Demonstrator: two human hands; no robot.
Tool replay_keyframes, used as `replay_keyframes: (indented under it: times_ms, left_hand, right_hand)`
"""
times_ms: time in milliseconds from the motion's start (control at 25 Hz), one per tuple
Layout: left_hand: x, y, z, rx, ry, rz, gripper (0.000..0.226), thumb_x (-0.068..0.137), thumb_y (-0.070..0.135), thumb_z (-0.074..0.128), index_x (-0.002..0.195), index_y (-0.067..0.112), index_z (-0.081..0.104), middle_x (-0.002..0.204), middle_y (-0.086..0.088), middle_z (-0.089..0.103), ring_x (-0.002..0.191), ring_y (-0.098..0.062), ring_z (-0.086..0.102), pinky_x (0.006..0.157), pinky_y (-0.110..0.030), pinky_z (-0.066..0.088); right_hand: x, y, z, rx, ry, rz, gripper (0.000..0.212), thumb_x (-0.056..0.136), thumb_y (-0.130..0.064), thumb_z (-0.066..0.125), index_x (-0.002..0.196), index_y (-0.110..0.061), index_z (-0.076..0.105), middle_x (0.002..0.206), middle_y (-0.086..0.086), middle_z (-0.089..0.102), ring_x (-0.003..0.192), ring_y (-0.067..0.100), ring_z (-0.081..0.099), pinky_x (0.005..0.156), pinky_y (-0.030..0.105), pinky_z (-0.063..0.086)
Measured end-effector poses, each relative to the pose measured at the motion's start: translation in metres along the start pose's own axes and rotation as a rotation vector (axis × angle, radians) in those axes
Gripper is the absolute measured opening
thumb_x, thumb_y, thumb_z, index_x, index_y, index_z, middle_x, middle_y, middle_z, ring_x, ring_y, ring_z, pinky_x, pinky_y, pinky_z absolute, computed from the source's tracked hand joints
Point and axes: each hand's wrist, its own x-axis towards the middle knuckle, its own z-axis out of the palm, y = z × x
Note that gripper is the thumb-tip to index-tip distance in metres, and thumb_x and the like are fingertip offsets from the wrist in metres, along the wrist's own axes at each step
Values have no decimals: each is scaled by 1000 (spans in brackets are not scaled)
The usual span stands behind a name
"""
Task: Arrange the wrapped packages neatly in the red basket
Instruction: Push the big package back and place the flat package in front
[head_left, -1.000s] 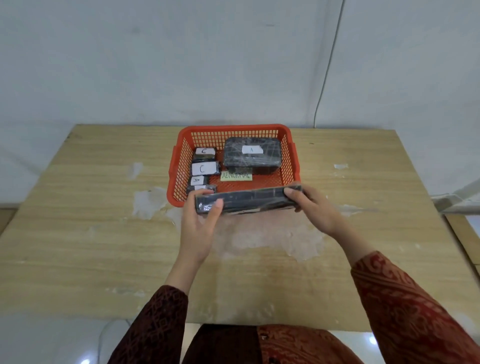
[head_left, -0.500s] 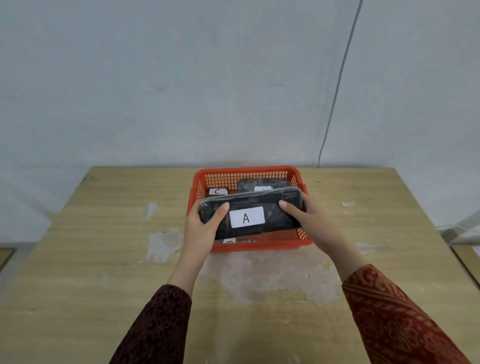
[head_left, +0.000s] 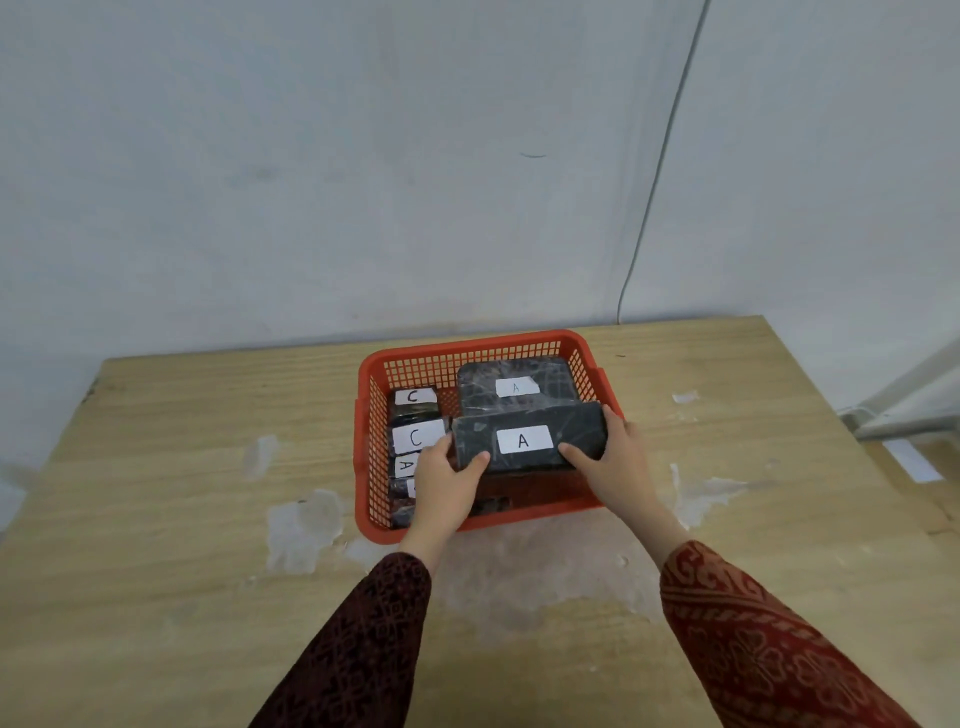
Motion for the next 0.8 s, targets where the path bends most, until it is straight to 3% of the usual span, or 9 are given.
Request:
replay_keyframes:
  times_ms: [120,320,480,800]
  left_hand:
    - [11,-14,8,94,-130,-43,47,86,31,67,129,15,57,126,-10,59,113,-19,54,91,-26,41]
    - [21,-29,14,247,-168,-21,60,82,37,70,133,12,51,129,-10,57,122,-27,51,102,-39,43]
    - [13,-29,17,290,-113,67,83,83,30,71,148,11,23,132,-10,55,119,-27,55,91,-30,46]
    - [9,-25,17,309,-114,96,79,83,21,71,147,15,25,136,-13,44,121,-29,50,97,-35,44]
  right_hand:
    - [-3,4,12,-200,-1,-66,75,83,-36,68,144,-13,32,145,18,33,133,33,28,110,45,31]
    - [-4,12,28,-395,-75,-71,73,87,-47,59,146,-17,29,155,20,16,140,36,18,113,46,26]
    - [2,12,35,-487,-52,-40,73,86,-49,58,146,-20,28,156,17,20,139,35,21,111,47,27]
    - [8,12,38,-538,-97,2,72,85,-46,61,144,-17,31,155,16,22,139,36,21,112,47,27]
